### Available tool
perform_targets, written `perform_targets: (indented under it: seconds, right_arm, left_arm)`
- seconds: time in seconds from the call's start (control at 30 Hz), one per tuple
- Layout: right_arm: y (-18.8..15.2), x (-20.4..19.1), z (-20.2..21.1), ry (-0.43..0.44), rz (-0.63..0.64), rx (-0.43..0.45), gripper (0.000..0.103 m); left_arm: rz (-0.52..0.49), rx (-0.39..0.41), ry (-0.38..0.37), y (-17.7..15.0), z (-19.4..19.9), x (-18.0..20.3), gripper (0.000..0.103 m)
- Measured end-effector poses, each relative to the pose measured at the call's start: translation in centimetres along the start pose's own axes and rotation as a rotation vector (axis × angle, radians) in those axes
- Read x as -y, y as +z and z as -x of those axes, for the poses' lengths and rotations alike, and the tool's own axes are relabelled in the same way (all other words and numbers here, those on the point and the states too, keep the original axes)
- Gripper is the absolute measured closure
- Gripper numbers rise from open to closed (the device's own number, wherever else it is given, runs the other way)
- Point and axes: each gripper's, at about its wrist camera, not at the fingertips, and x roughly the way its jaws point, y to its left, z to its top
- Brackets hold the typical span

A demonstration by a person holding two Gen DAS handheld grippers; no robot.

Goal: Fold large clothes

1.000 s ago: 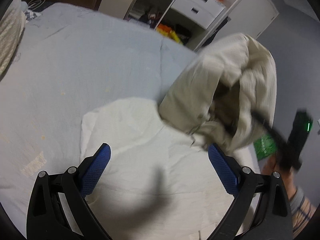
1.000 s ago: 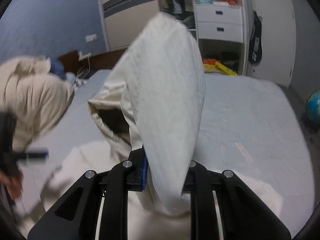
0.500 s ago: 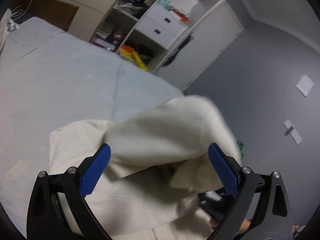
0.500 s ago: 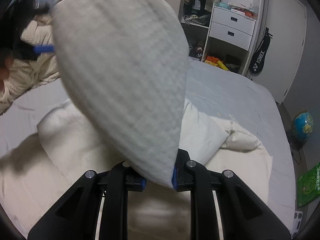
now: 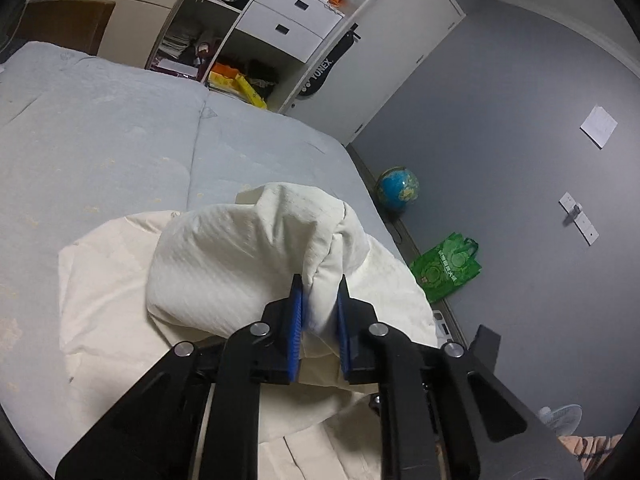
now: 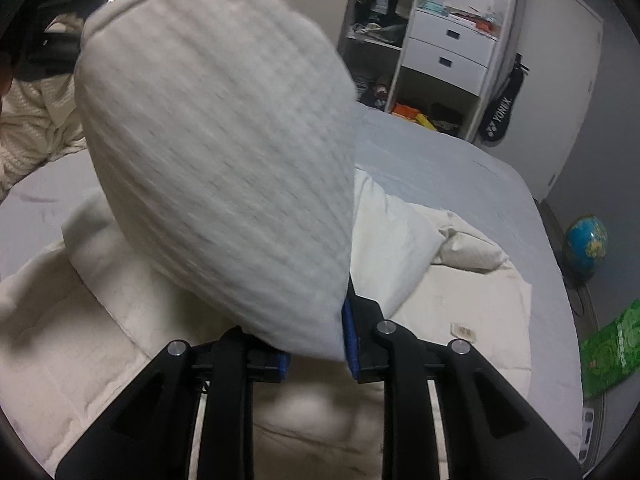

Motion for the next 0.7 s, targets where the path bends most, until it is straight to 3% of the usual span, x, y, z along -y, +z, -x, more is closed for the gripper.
perform_targets:
  seconds: [0.07, 0.2, 0.3, 0.5, 0.7]
  right_arm:
    - [-0.1, 0.3, 0.9, -0.002, -0.030, 0.007, 0.076]
    - [-1.0, 1.2, 3.5, 0.016, -0.170, 0.038, 0.046]
    - [-1.8, 2.2, 4.7, 0.051, -0.298, 0.036, 0.043]
    - [-3.7, 5.6, 5.4, 0.165, -0.658, -0.059, 0.030]
    - [-5.8, 8.4, 4.6, 0.355, -1.068, -0.118, 0.027]
  left_arm:
    - [0.005, 0.001, -0.001, -0.3, 0.3, -0.5, 0.088]
    - [0.036, 0.002, -0.017, -0.6, 0.8, -1.5, 0.088]
    - [0.041, -0.006, -0.011, -0.7, 0.8, -2.0, 0.089]
    - [0.017, -0.029, 0.028, -2.3, 1.4, -2.2, 0.089]
    - [0.005, -0.077, 0.062, -4.7, 1.3, -2.7, 0.090]
